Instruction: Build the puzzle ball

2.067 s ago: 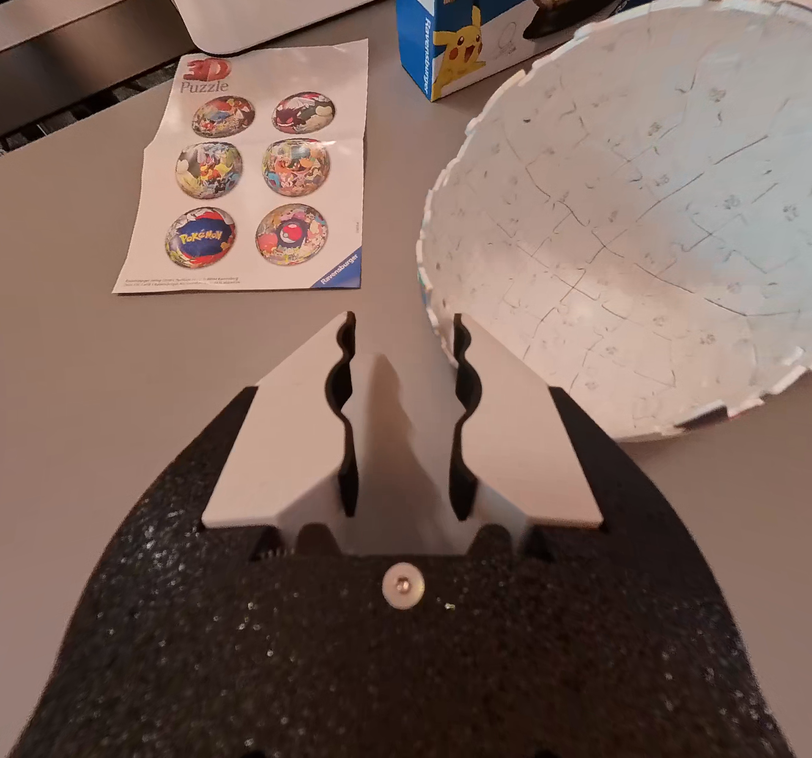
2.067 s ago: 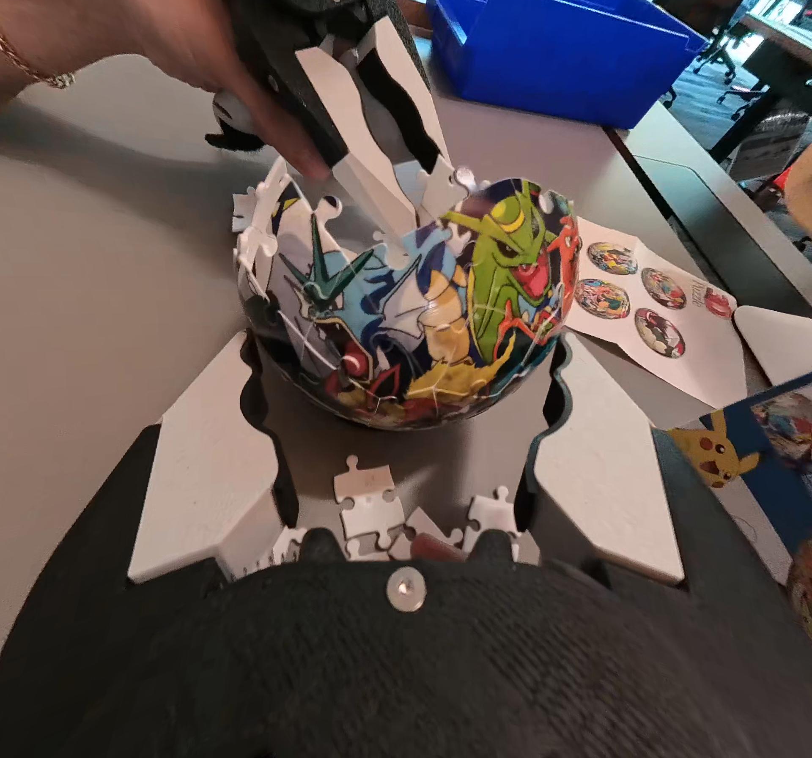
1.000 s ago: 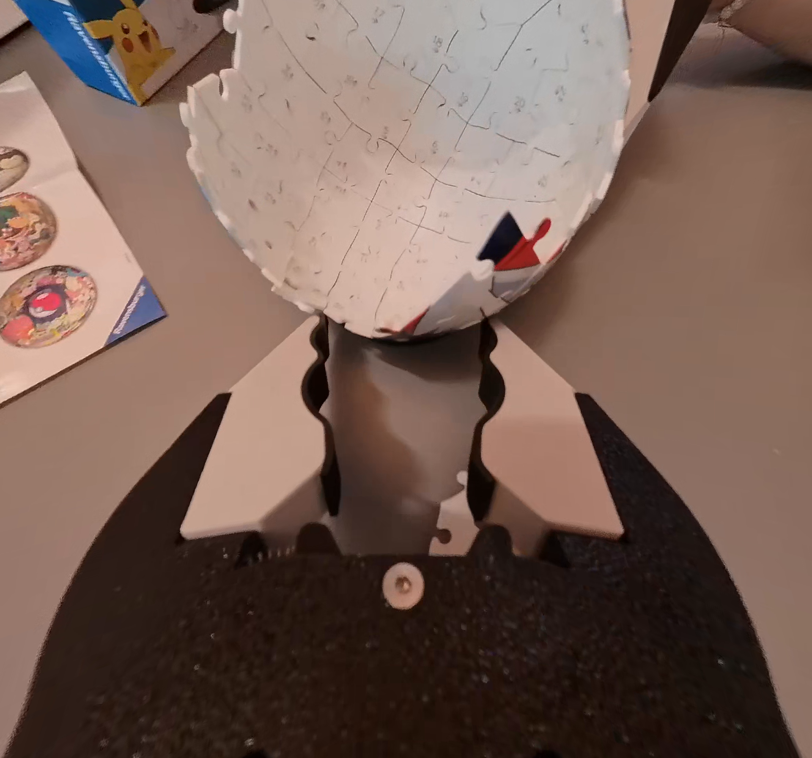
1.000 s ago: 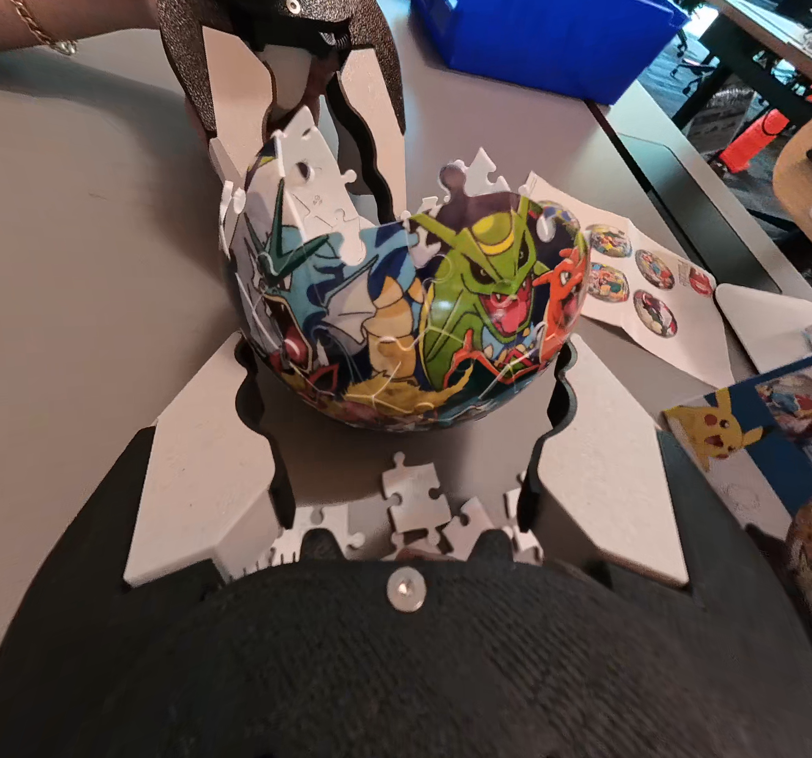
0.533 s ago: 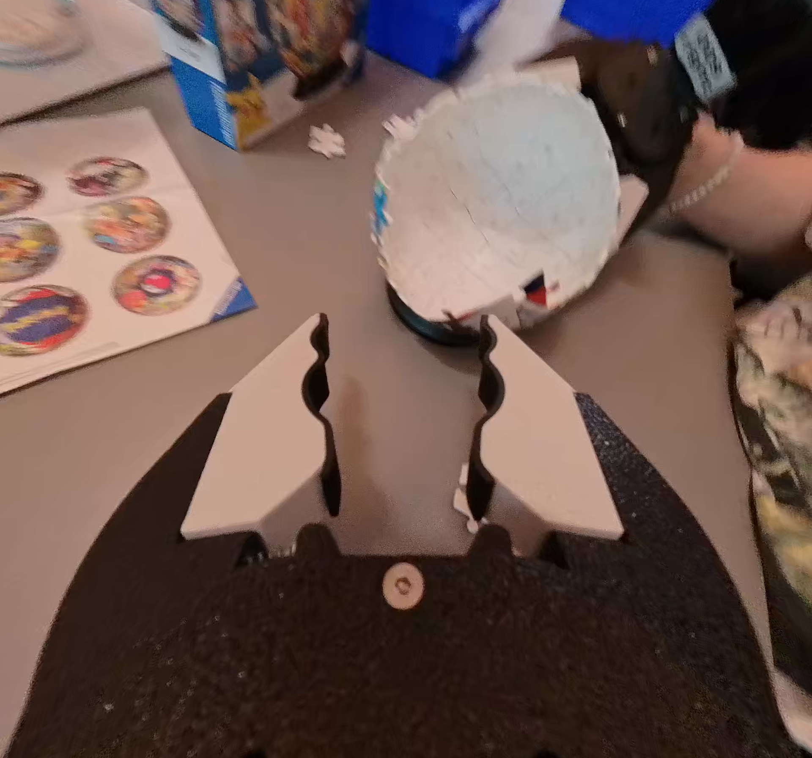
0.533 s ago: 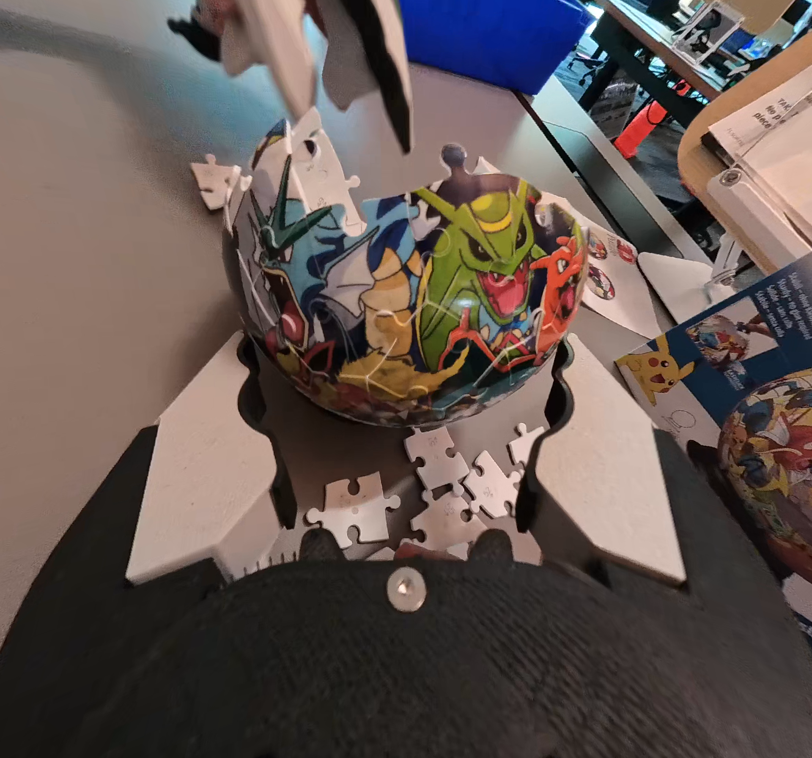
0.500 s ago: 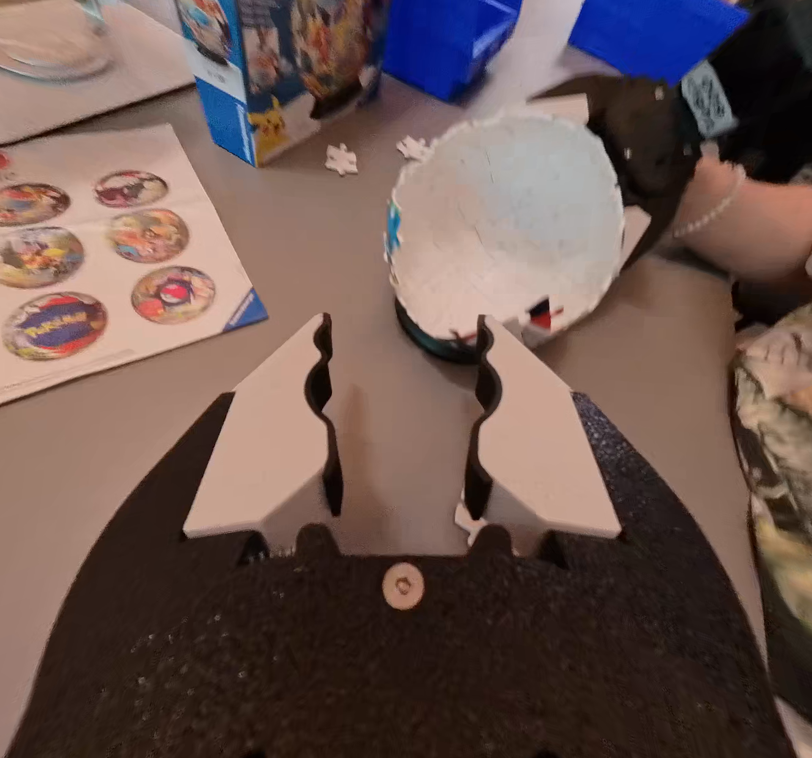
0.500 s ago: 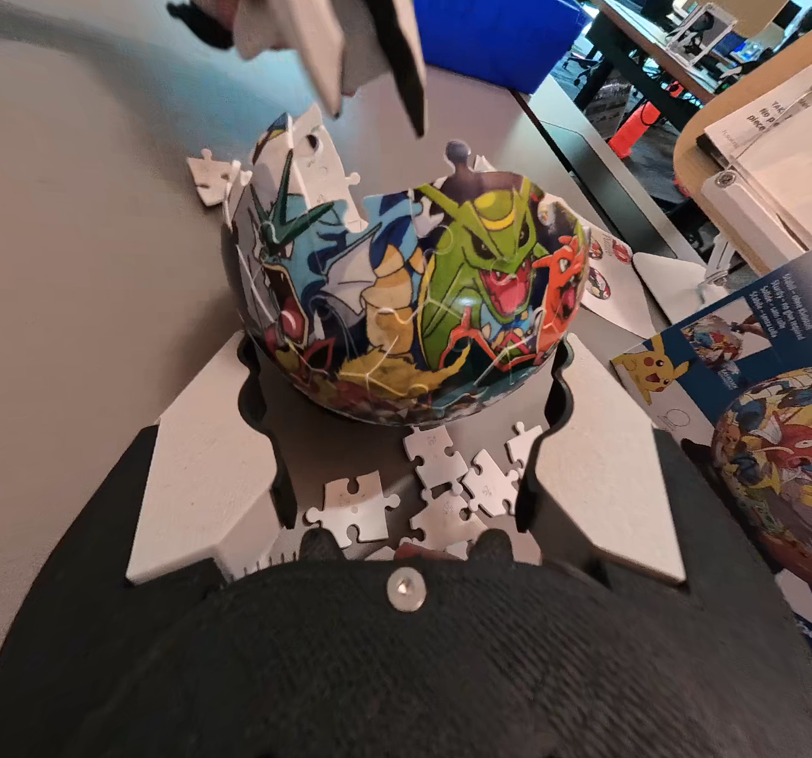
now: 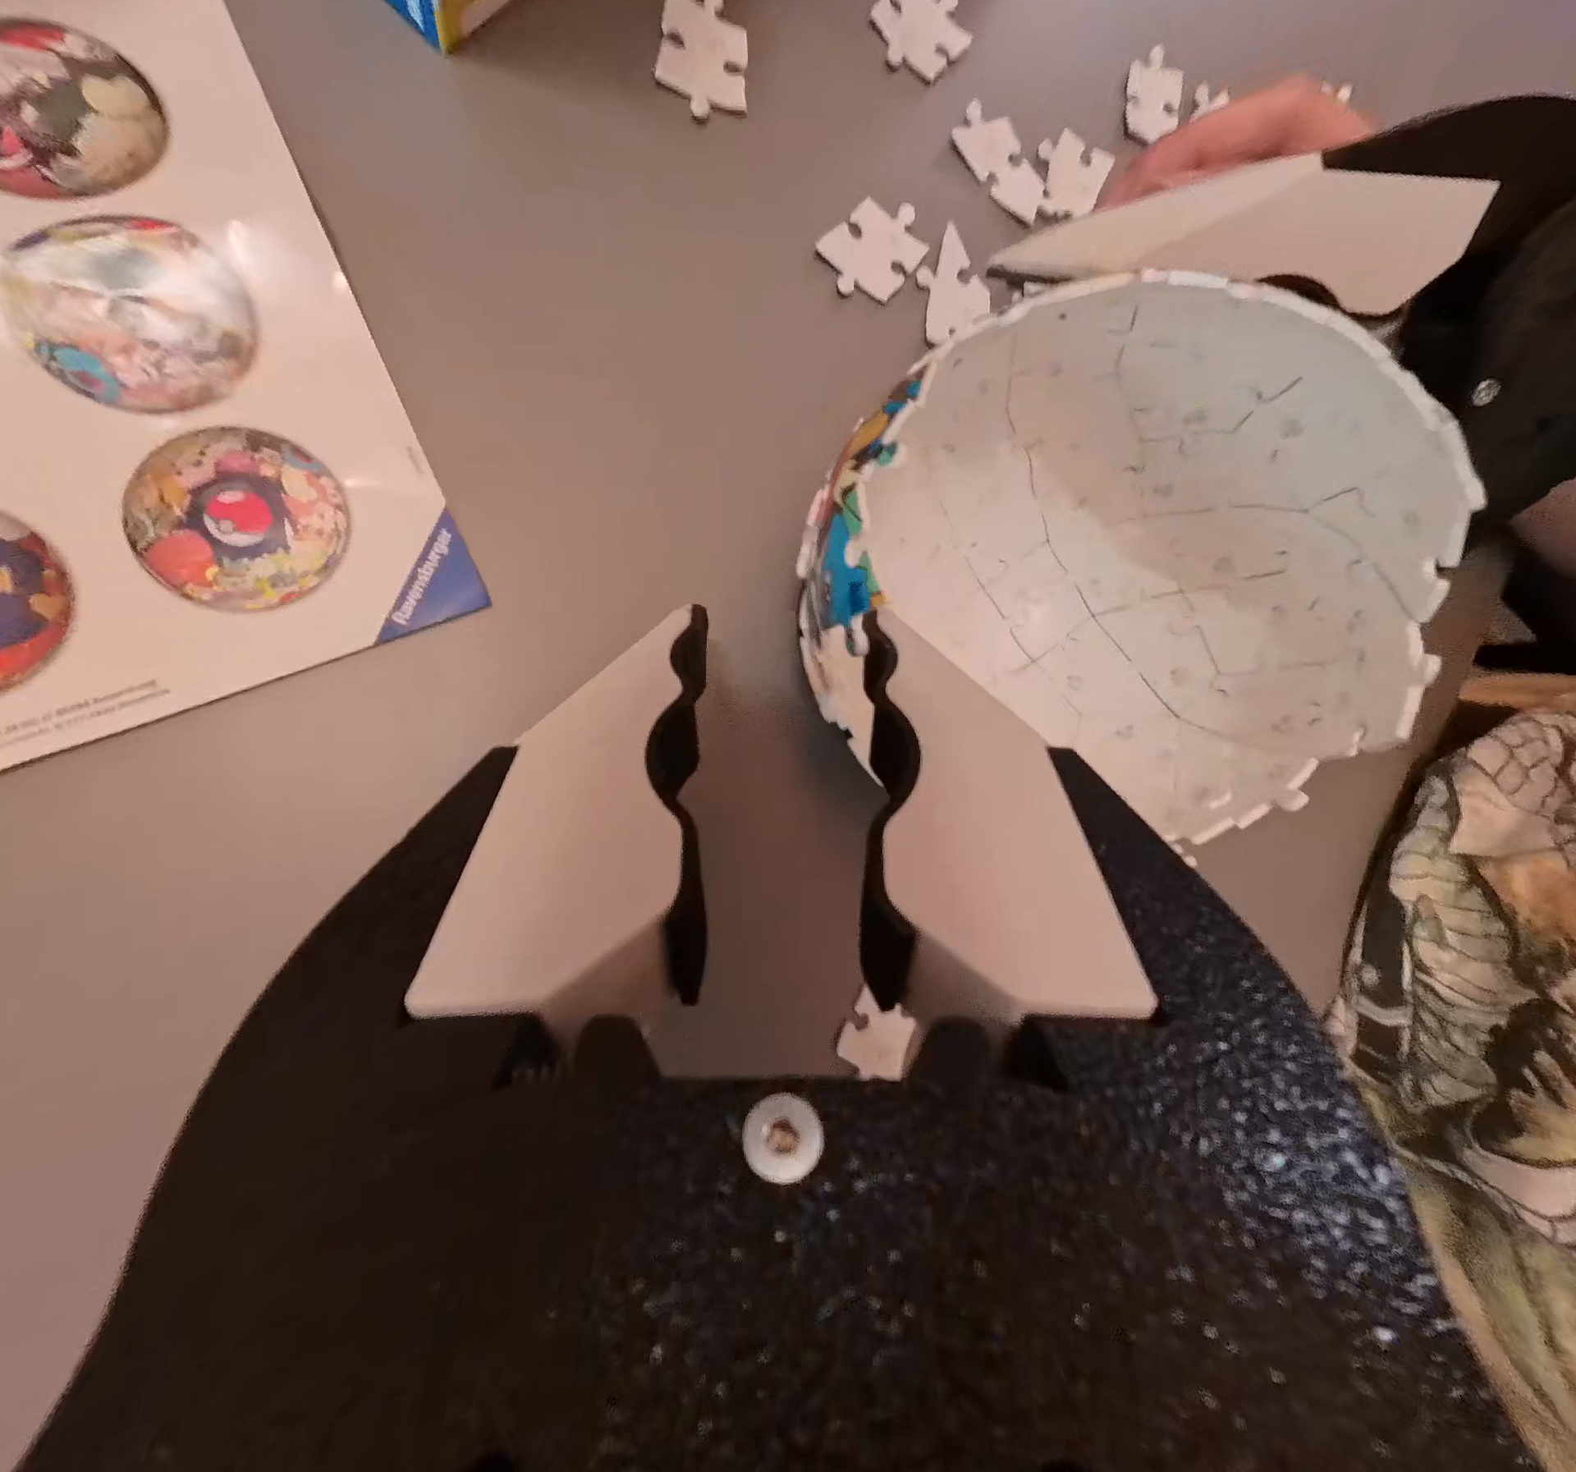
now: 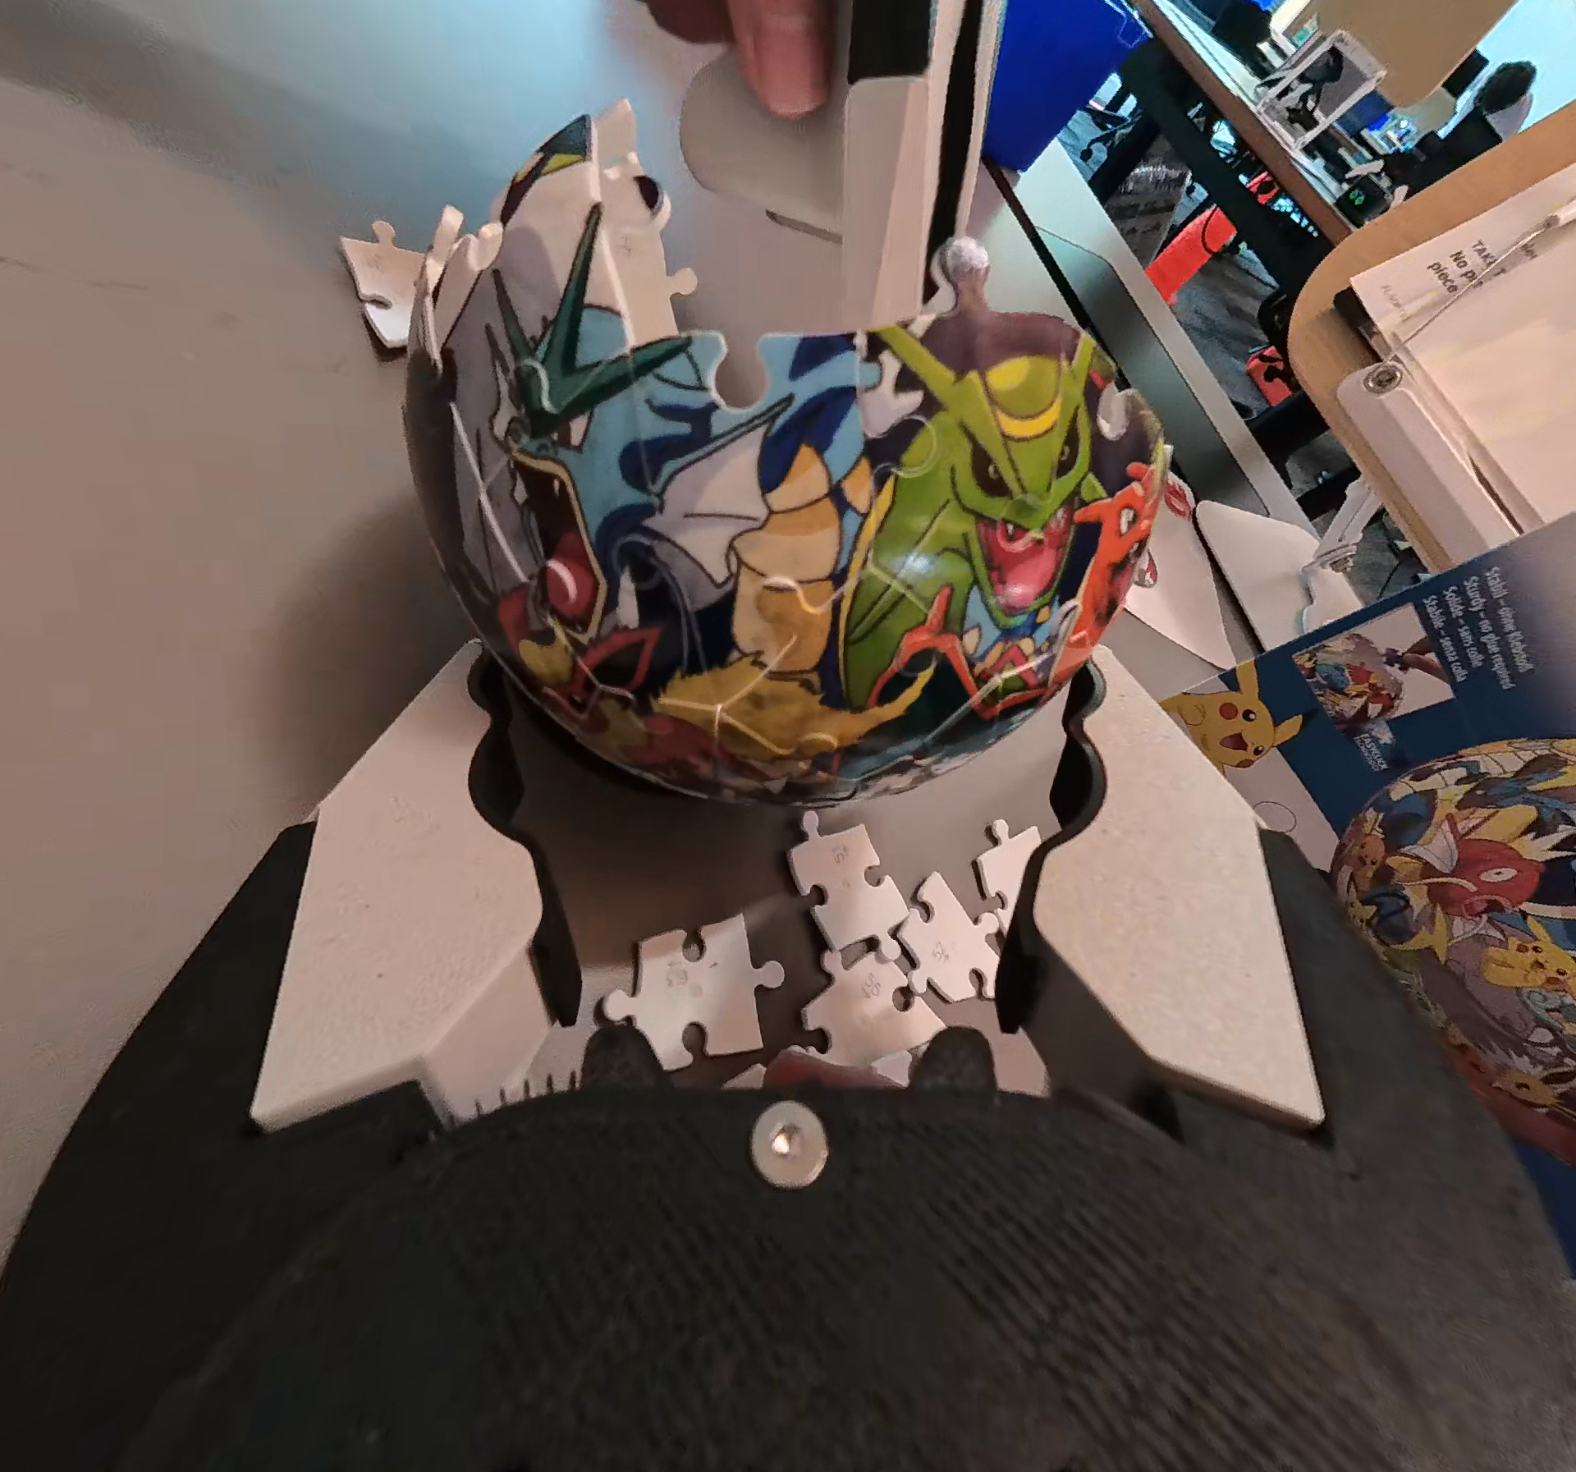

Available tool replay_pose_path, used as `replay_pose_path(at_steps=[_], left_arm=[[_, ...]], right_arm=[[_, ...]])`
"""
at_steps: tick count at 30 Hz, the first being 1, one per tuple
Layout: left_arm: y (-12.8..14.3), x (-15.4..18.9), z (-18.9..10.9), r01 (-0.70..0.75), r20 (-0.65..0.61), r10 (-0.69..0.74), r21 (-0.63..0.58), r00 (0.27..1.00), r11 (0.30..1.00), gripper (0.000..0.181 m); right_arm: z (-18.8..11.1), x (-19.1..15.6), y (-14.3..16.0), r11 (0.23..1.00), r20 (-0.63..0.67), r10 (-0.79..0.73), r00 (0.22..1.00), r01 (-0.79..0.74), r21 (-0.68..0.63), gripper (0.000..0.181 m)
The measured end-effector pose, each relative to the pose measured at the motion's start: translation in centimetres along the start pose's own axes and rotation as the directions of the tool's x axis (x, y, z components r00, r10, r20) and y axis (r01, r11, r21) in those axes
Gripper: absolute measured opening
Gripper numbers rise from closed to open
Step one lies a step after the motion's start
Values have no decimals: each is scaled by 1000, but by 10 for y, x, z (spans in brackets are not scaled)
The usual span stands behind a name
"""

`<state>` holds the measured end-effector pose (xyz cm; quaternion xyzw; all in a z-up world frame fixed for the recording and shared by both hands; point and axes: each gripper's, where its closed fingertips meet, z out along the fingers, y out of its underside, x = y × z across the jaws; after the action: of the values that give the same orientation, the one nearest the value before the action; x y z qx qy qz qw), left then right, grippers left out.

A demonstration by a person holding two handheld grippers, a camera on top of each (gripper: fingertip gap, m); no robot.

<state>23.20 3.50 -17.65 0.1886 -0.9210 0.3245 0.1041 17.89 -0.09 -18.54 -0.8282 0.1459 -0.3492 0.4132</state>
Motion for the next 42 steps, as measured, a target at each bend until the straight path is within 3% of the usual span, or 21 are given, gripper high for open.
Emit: replay_pose_path(at_steps=[5, 11, 22, 32, 38, 42], left_arm=[[12, 0, 0, 9, 72, 1, -132, 997, 991, 30], [18, -2, 3, 27, 112, -7, -177, 994, 984, 26], [17, 4, 8, 43, 71, -34, -138, 997, 989, 3], [9, -1, 10, 98, -33, -99, -46, 995, 994, 2], [3, -6, 12, 22, 6, -22, -44, 1000, 999, 14], [-3, -2, 16, -2, -39, 0, -48, 999, 999, 10]], right_arm=[[2, -2, -3, 1000, -27, -19, 999, 19, -4, 130], [2, -6, -7, 999, -53, -38, 998, 38, -2, 131], [-1, -12, -12, 999, -66, -27, 997, 29, 26, 130], [0, -13, -13, 999, -70, -42, 997, 44, 28, 129], [0, -11, -14, 999, -70, -33, 997, 35, 36, 128], [0, -11, -14, 999, -70, -36, 997, 38, 38, 128]])
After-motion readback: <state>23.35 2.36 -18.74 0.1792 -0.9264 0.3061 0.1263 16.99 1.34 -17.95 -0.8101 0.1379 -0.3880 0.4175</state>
